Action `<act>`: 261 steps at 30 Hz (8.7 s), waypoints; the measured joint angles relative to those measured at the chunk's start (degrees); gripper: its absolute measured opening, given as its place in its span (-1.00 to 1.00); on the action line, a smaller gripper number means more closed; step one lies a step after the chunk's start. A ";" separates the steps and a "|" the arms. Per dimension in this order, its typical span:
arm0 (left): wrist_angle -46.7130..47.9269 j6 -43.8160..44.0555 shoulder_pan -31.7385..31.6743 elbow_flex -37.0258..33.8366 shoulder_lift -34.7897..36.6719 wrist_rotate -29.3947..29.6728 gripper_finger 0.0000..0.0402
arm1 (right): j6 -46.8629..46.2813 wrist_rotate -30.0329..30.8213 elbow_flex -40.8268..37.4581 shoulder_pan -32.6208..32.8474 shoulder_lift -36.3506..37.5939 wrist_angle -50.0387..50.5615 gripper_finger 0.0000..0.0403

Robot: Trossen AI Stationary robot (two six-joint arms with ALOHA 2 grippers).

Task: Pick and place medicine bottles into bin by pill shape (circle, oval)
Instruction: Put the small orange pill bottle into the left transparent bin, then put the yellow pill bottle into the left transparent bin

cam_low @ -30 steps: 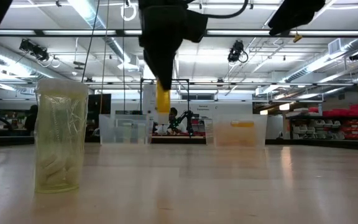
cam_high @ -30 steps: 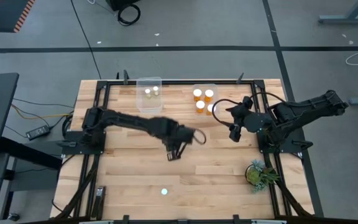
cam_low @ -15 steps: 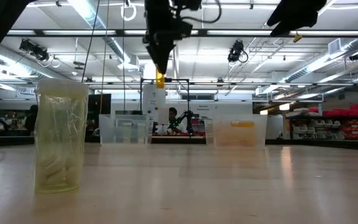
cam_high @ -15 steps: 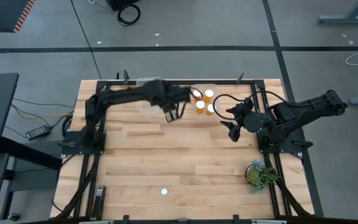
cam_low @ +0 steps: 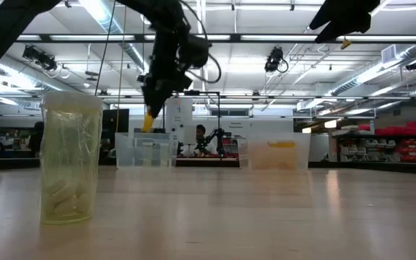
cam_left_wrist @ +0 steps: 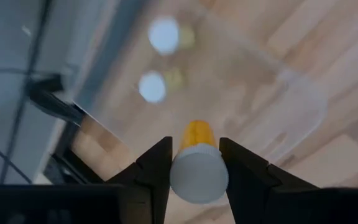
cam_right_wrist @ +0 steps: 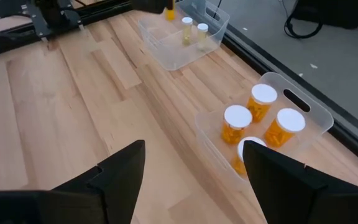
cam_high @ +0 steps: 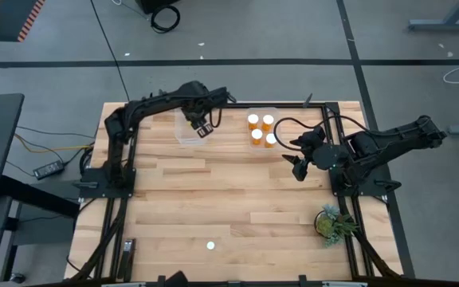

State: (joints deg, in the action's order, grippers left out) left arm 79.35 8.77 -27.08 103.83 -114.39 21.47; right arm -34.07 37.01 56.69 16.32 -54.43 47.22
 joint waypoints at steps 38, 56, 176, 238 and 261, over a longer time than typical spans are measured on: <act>-23.31 -2.56 -2.81 -16.15 -0.07 -11.25 -0.35 | -0.43 0.62 0.00 1.61 -0.02 0.00 0.38; -25.09 -1.92 -2.80 -16.15 -0.07 -13.83 -0.30 | -0.87 1.97 0.00 2.62 -0.02 0.01 0.38; -15.30 47.08 60.61 3.35 -12.98 -18.09 0.07 | 15.68 3.23 0.02 2.58 0.02 1.09 0.38; 0.37 -5.50 17.55 3.37 1.46 -6.44 -0.35 | -5.68 3.83 0.02 6.38 -3.84 0.76 0.38; 1.04 -4.02 -4.34 2.77 1.07 -8.88 -0.35 | -9.75 6.03 0.02 6.36 -4.07 0.68 0.38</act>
State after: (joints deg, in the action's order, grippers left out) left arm 80.39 4.75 -31.42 106.60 -113.32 12.59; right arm -43.82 43.05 56.71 22.68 -58.50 47.90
